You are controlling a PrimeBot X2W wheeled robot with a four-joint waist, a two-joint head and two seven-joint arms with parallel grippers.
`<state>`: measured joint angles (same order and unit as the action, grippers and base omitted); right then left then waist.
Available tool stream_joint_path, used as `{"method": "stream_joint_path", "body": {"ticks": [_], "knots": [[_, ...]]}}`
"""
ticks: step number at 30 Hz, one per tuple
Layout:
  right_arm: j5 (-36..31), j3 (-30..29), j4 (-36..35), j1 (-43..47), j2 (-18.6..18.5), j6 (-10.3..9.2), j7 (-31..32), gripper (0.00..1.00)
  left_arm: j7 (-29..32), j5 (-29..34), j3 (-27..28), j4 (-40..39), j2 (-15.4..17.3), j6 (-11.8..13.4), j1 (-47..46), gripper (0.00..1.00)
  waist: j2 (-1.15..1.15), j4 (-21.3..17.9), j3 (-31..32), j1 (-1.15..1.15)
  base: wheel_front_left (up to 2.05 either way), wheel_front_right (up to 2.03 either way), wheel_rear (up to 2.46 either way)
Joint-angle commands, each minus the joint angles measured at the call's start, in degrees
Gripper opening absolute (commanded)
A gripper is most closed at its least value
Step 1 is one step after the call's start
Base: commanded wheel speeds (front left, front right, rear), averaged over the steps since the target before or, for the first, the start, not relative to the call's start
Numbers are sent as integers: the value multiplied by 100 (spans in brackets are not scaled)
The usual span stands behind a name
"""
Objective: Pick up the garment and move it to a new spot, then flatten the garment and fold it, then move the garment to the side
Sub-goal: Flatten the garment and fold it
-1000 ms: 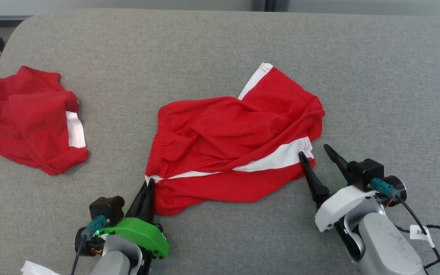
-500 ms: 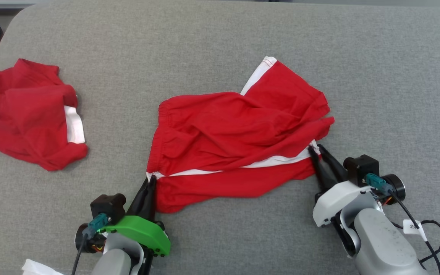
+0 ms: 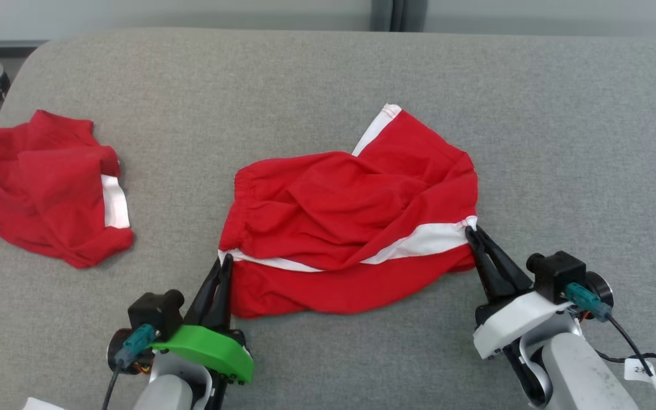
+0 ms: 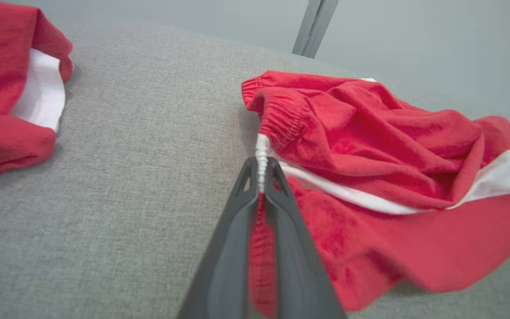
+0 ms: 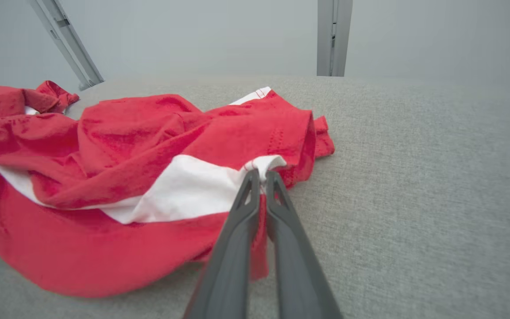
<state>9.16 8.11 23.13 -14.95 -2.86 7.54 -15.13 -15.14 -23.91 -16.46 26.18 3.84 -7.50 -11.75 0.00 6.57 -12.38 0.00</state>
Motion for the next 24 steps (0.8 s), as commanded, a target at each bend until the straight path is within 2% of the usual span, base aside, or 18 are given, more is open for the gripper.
{"method": "stream_joint_path", "body": {"ticks": [1,4,8,12,17,20,24], "knots": [[94,-21,-205,118,-64,-10,-2,0,0,59,29,-152,70,2,95,0,0,-66,196,0,0,0,0],[349,-173,-1182,312,-212,-10,-2,0,-1,-108,38,-900,211,2,241,0,0,-164,506,0,0,0,0],[508,-351,-1829,244,-344,-10,-2,0,-1,-533,85,-1494,359,2,136,0,0,-272,680,0,0,0,0],[635,-505,-2399,-6,-509,-10,-2,0,12,-945,-249,-2075,795,3,-340,0,0,-386,760,0,0,0,0],[724,-560,-2896,-572,-852,-10,-1,0,827,-1848,-504,-2858,1328,3,-1412,0,0,-515,643,0,0,0,0],[725,-580,-3073,-1024,-1005,-10,128,0,1362,-2272,-357,-3067,1450,11,-2044,0,0,-625,471,0,0,0,0],[622,-485,-3057,-1746,-1208,-10,426,0,2056,-2722,-198,-2977,1447,167,-2871,0,0,-800,109,0,0,0,0]]}}
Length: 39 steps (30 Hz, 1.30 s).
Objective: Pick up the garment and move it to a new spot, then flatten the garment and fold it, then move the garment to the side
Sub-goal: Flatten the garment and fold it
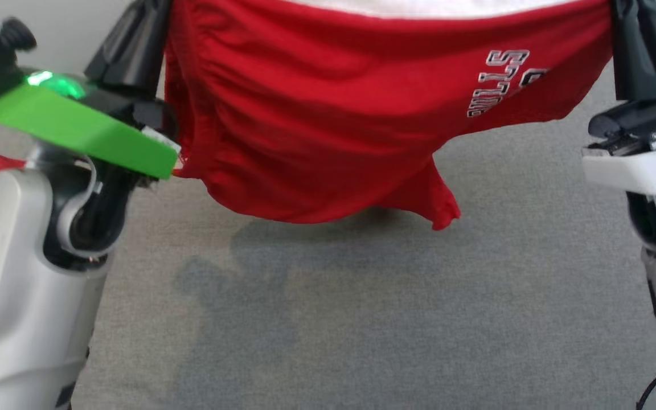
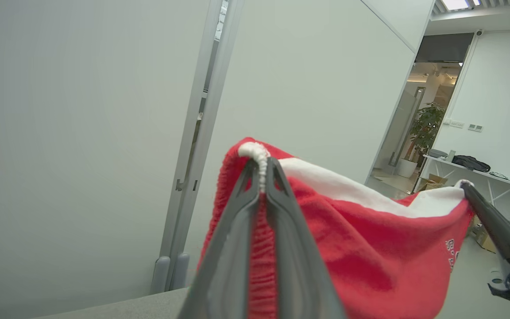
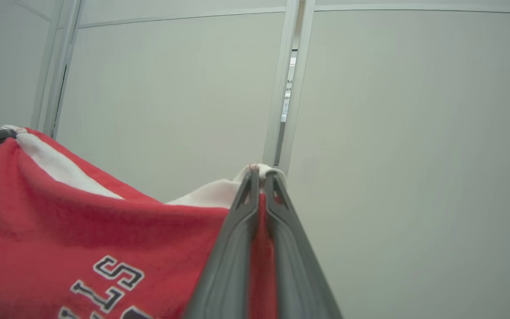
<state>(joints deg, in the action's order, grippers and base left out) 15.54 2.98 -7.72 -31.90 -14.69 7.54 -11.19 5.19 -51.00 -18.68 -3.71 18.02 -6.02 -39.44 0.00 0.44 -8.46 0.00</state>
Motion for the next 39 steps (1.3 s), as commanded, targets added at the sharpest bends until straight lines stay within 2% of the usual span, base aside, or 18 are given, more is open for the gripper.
{"method": "stream_joint_path", "body": {"ticks": [1,4,8,15,20,28,34,39], "knots": [[-73,84,100,-257,-68,-10,97,0,168,-91,11,91,18,36,-293,0,0,-230,-394,0,0,0,0],[-210,249,405,-796,-154,-10,229,0,352,-141,51,388,-30,93,-751,0,0,-329,-728,0,0,0,0],[-460,447,1075,-1545,-114,-10,126,0,185,59,47,1008,-55,56,-1353,0,0,-463,-1134,0,0,0,0],[-1167,135,2184,-3026,129,-10,-311,0,-758,465,126,2163,-212,-59,-2542,0,0,-645,-1492,0,0,0,0],[-1372,-18,2211,-3252,268,-10,-395,0,-1260,314,96,2557,-289,-132,-2673,0,0,-679,-1347,0,0,0,0],[-1128,125,1653,-1742,274,-10,-403,0,-1790,-31,-252,2756,-59,-149,-1143,0,0,-630,-861,0,0,0,0],[-761,280,1462,84,267,-18,-406,0,-2025,-181,-337,3141,-157,-134,772,0,0,-560,-363,0,0,0,0],[-536,38,1269,1307,357,-32,-408,0,-2057,210,-193,3173,-330,-120,1952,0,0,-473,0,0,0,0,0]]}}
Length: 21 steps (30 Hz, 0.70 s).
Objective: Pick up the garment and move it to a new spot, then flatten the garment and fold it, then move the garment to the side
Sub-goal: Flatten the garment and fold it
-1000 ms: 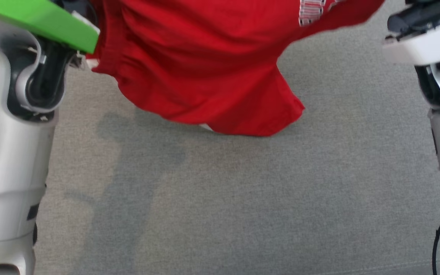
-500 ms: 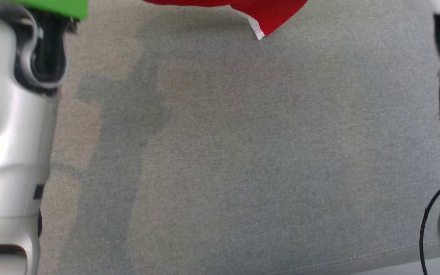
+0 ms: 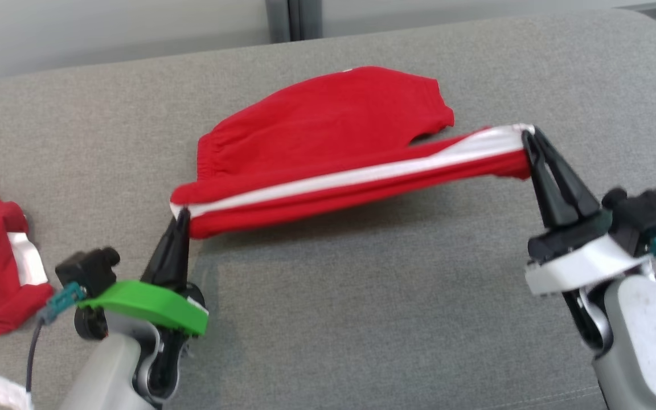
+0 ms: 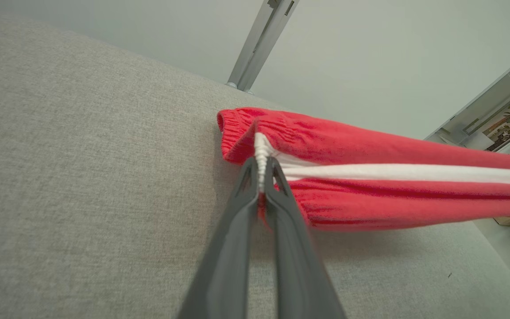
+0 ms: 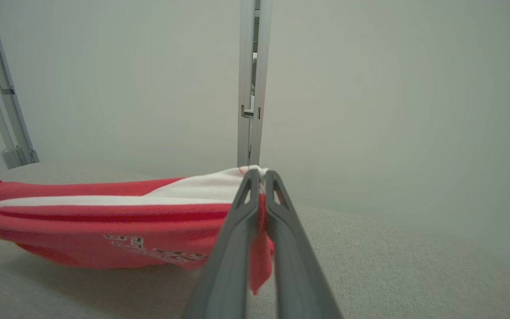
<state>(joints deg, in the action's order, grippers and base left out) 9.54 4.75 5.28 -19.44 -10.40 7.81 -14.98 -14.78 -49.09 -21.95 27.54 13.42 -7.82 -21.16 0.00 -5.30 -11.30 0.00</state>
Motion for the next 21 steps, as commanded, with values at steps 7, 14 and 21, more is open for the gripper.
{"method": "stream_joint_path", "body": {"ticks": [7,14,21], "knots": [[180,-456,-523,1582,138,-62,-31,0,-52,621,730,-255,-268,61,1530,0,0,208,725,0,0,0,0],[243,-643,-1065,2481,198,-62,-32,0,-50,956,900,-764,-523,61,2311,0,0,285,854,0,0,0,0],[101,-613,-1173,2158,190,-56,-29,0,-50,1167,668,-1224,-592,57,1992,0,0,363,519,0,0,0,0]]}}
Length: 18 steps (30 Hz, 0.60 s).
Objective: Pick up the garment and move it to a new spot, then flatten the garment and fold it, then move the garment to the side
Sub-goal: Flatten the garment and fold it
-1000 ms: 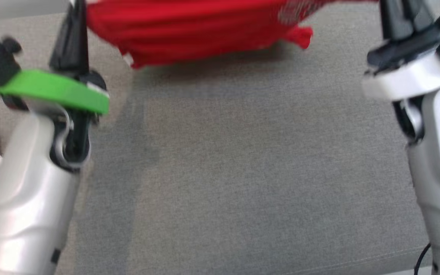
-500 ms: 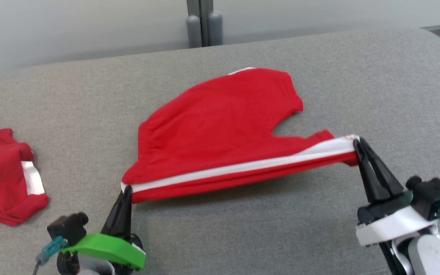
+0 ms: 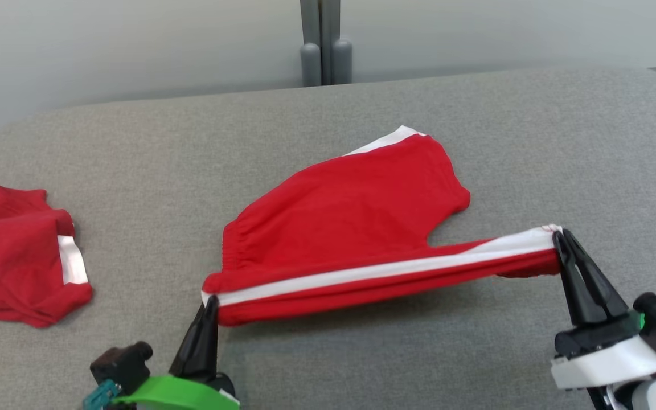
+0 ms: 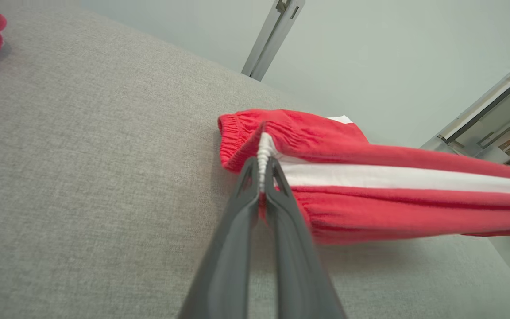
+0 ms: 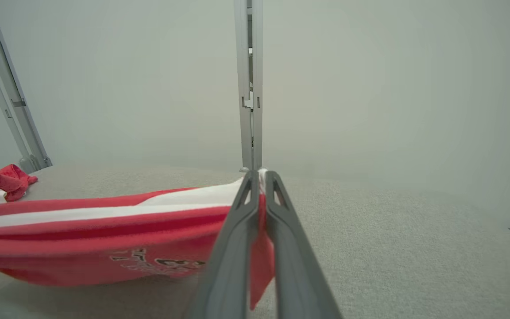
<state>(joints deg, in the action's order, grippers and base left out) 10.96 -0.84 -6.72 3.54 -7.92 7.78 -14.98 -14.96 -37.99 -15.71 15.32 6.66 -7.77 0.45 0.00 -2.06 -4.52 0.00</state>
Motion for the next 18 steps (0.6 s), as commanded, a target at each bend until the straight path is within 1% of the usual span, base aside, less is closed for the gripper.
{"method": "stream_joint_path", "body": {"ticks": [1,5,11,18], "knots": [[-74,-27,96,-270,-74,-52,-28,0,-32,68,15,-14,88,49,-261,0,0,53,-229,0,0,0,0],[-255,30,512,-1088,-153,-40,-12,0,-25,40,-128,35,78,42,-774,0,0,156,-600,0,0,0,0],[-627,76,1403,-2558,-301,-40,162,0,-19,-54,-334,320,97,40,-1657,0,0,363,-1234,0,0,0,0],[-1090,199,2542,-4084,-264,-40,329,0,-19,-216,-464,665,118,40,-2550,0,0,589,-1937,0,0,0,0]]}}
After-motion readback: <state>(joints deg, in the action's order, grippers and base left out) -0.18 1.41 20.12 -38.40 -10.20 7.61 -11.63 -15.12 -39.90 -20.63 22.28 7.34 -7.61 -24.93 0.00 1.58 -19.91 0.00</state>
